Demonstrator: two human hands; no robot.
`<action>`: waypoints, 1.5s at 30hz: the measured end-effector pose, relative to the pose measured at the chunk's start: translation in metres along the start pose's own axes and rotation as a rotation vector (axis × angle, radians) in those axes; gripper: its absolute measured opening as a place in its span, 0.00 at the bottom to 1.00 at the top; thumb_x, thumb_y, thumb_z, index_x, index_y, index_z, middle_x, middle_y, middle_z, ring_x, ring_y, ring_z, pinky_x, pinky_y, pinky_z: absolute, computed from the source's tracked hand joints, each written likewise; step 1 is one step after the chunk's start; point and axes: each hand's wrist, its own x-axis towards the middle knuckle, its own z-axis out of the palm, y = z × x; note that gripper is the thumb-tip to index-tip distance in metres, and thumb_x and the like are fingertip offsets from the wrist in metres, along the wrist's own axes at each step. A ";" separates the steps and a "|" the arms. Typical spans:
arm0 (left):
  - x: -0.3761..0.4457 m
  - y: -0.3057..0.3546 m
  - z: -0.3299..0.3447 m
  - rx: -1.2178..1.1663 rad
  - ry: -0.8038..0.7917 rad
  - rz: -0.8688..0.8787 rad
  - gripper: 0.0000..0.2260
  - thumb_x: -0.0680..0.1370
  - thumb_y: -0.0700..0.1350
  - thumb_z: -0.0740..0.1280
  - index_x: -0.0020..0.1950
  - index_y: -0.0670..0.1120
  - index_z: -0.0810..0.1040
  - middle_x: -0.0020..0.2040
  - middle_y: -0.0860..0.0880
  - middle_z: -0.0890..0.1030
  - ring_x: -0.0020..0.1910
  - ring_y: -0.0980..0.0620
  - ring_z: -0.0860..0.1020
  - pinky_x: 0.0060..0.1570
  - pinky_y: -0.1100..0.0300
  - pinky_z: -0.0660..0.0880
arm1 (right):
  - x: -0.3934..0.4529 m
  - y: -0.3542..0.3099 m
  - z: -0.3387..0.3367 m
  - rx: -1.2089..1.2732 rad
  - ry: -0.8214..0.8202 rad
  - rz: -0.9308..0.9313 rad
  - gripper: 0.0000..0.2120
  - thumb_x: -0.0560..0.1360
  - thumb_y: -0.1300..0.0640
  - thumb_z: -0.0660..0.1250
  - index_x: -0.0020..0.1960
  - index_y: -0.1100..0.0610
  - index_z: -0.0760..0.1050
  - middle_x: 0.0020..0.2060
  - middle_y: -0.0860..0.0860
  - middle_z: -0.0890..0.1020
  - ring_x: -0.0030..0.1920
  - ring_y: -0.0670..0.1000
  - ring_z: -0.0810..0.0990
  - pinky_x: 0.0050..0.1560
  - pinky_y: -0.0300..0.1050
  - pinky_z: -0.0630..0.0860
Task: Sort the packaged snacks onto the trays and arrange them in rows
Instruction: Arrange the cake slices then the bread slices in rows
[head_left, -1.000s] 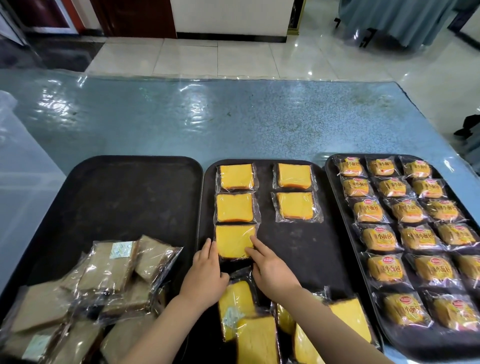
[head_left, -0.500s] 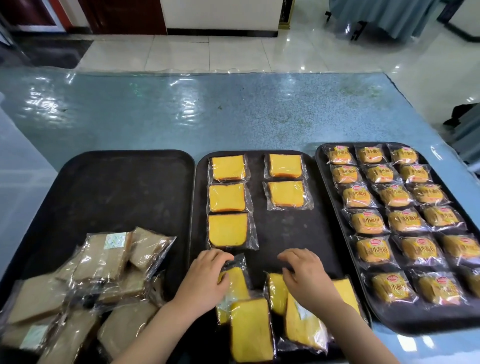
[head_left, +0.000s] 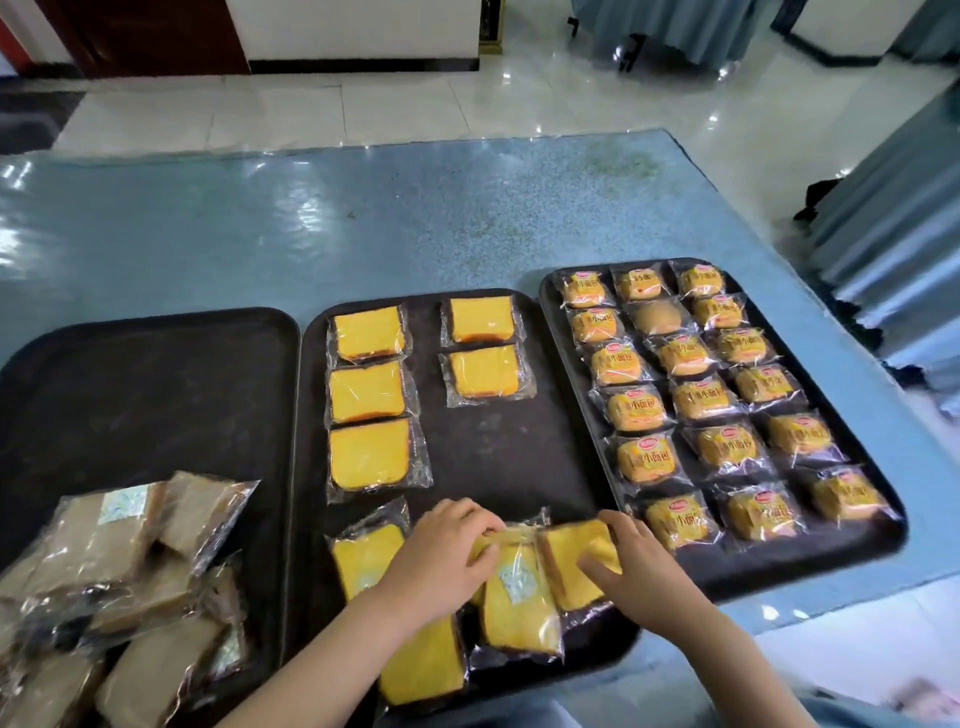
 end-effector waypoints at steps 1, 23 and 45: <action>0.004 0.007 0.003 0.024 -0.034 -0.018 0.12 0.81 0.54 0.59 0.61 0.55 0.76 0.55 0.59 0.76 0.57 0.57 0.71 0.62 0.56 0.66 | -0.002 0.002 0.000 0.015 -0.005 0.008 0.32 0.77 0.43 0.65 0.75 0.52 0.58 0.72 0.51 0.65 0.70 0.51 0.67 0.67 0.43 0.65; 0.056 0.024 -0.005 -0.466 0.051 -0.549 0.14 0.79 0.52 0.66 0.64 0.56 0.73 0.53 0.56 0.78 0.48 0.59 0.78 0.42 0.63 0.74 | 0.054 0.005 -0.011 0.219 -0.098 -0.146 0.21 0.77 0.54 0.65 0.68 0.51 0.63 0.58 0.49 0.76 0.55 0.46 0.77 0.58 0.47 0.76; 0.087 0.004 0.020 -0.283 0.189 -0.521 0.31 0.82 0.49 0.61 0.80 0.48 0.49 0.80 0.52 0.49 0.78 0.52 0.54 0.73 0.57 0.57 | 0.131 -0.045 -0.007 0.221 -0.026 -0.289 0.29 0.77 0.61 0.60 0.76 0.61 0.58 0.77 0.52 0.57 0.72 0.50 0.65 0.61 0.32 0.60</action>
